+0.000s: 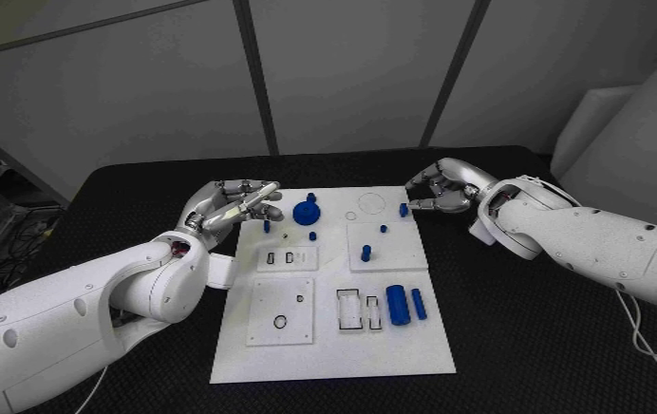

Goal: Assemble the parts on the task board

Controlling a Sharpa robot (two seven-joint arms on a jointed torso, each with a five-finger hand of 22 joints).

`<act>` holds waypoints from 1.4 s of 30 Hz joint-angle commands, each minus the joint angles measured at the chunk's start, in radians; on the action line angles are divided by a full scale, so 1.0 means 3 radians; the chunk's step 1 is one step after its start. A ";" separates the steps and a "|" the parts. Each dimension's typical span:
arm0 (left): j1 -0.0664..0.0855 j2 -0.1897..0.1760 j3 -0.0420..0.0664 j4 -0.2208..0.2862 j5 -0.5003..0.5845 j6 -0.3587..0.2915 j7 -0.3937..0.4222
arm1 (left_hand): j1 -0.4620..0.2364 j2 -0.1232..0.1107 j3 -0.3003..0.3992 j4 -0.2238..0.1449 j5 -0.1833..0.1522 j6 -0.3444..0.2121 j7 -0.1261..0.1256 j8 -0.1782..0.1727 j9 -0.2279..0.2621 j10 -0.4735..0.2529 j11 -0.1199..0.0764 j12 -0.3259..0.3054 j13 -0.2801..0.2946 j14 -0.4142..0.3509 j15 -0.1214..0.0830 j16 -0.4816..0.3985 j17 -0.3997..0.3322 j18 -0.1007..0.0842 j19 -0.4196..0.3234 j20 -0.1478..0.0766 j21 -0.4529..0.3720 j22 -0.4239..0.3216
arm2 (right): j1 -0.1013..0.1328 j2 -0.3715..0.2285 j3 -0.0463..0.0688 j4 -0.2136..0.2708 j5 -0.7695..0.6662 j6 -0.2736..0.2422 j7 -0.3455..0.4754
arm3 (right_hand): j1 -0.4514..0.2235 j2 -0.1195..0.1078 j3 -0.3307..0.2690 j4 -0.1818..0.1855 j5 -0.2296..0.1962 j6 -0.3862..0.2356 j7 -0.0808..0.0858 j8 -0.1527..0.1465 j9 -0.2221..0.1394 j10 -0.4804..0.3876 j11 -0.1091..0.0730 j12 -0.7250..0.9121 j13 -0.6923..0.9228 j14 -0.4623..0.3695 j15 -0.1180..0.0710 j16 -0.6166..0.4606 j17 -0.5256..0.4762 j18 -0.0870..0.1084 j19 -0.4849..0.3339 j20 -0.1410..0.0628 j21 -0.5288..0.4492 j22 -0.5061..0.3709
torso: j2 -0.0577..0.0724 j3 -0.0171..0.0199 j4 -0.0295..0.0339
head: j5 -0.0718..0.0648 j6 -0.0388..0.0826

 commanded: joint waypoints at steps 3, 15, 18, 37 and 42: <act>0.0001 0.0004 0.0002 -0.0002 -0.0018 0.0032 0.0001 | -0.0009 0.0009 0.0018 -0.0002 -0.0020 0.0004 0.0016 -0.0010 -0.0004 -0.0006 0.0021 -0.0014 0.0002 -0.0021 0.0010 -0.0020 0.0004 -0.0066 -0.0010 0.0004 0.0004 0.0002 | -0.0018 0.0018 0.0002 -0.0021 -0.0046 0.0141 0.0036 | 0.0015 -0.0007 -0.0027 0.0004 -0.0012 -0.0029 -0.0007 -0.0014 -0.0006 -0.0010 0.0003 -0.0014 0.0138 0.0311 -0.0006 0.0009 0.0666 -0.0019 -0.0001 -0.0004 -0.0023 0.0264 | -0.0001 -0.0003 0.0005 | 0.0015 -0.0018; 0.0000 0.0007 0.0002 -0.0009 -0.0018 0.0030 -0.0007 | -0.0001 0.0007 0.0021 -0.0009 -0.0019 0.0005 0.0014 -0.0013 -0.0003 -0.0004 0.0020 -0.0018 0.0002 -0.0024 0.0010 -0.0025 0.0008 -0.0066 -0.0013 0.0005 0.0003 0.0002 | -0.0035 0.0060 0.0002 -0.0056 -0.0059 0.0183 0.0030 | -0.0001 0.0006 -0.0040 0.0014 -0.0010 -0.0037 -0.0003 -0.0010 -0.0005 -0.0008 0.0007 -0.0013 0.0140 0.0311 -0.0003 0.0008 0.0665 -0.0018 -0.0001 -0.0001 -0.0023 0.0263 | -0.0003 -0.0005 0.0003 | 0.0017 -0.0033; -0.0001 0.0007 0.0002 -0.0009 -0.0018 0.0029 -0.0007 | -0.0001 0.0007 0.0021 -0.0009 -0.0019 0.0005 0.0014 -0.0013 -0.0003 -0.0004 0.0020 -0.0018 0.0002 -0.0024 0.0010 -0.0025 0.0008 -0.0066 -0.0013 0.0005 0.0003 0.0002 | -0.0046 0.0072 0.0002 -0.0065 -0.0060 0.0196 0.0026 | -0.0004 0.0010 -0.0042 0.0016 -0.0010 -0.0035 -0.0002 -0.0008 -0.0004 -0.0007 0.0007 -0.0011 0.0141 0.0312 -0.0002 0.0009 0.0666 -0.0018 -0.0002 -0.0001 -0.0024 0.0262 | -0.0003 -0.0006 0.0003 | 0.0018 -0.0031; -0.0001 -0.0004 0.0002 -0.0013 -0.0018 0.0017 -0.0029 | 0.0001 0.0009 0.0023 -0.0010 -0.0019 0.0006 0.0015 -0.0015 -0.0003 -0.0004 0.0020 -0.0021 0.0003 -0.0025 0.0010 -0.0026 0.0011 -0.0066 -0.0013 0.0005 0.0003 0.0002 | -0.0076 0.0131 0.0002 -0.0144 -0.0103 0.0250 0.0003 | 0.0009 0.0106 -0.0061 0.0002 -0.0005 0.0145 -0.0013 0.0067 0.0031 0.0051 -0.0002 0.0062 0.0212 0.0315 -0.0008 0.0014 0.0682 -0.0021 0.0008 -0.0001 -0.0018 0.0279 | -0.0004 -0.0003 0.0000 | 0.0032 -0.0043; -0.0001 -0.0004 0.0002 -0.0014 -0.0018 0.0019 -0.0029 | 0.0001 0.0009 0.0023 -0.0010 -0.0019 0.0006 0.0015 -0.0015 -0.0003 -0.0004 0.0020 -0.0021 0.0003 -0.0025 0.0010 -0.0026 0.0011 -0.0066 -0.0013 0.0005 0.0003 0.0002 | -0.0077 0.0138 0.0002 -0.0161 -0.0103 0.0243 0.0001 | 0.0008 0.0119 -0.0060 0.0003 -0.0004 0.0159 -0.0014 0.0072 0.0032 0.0058 -0.0002 0.0069 0.0220 0.0316 -0.0008 0.0015 0.0685 -0.0021 0.0009 -0.0001 -0.0017 0.0280 | -0.0003 -0.0002 0.0000 | 0.0033 -0.0041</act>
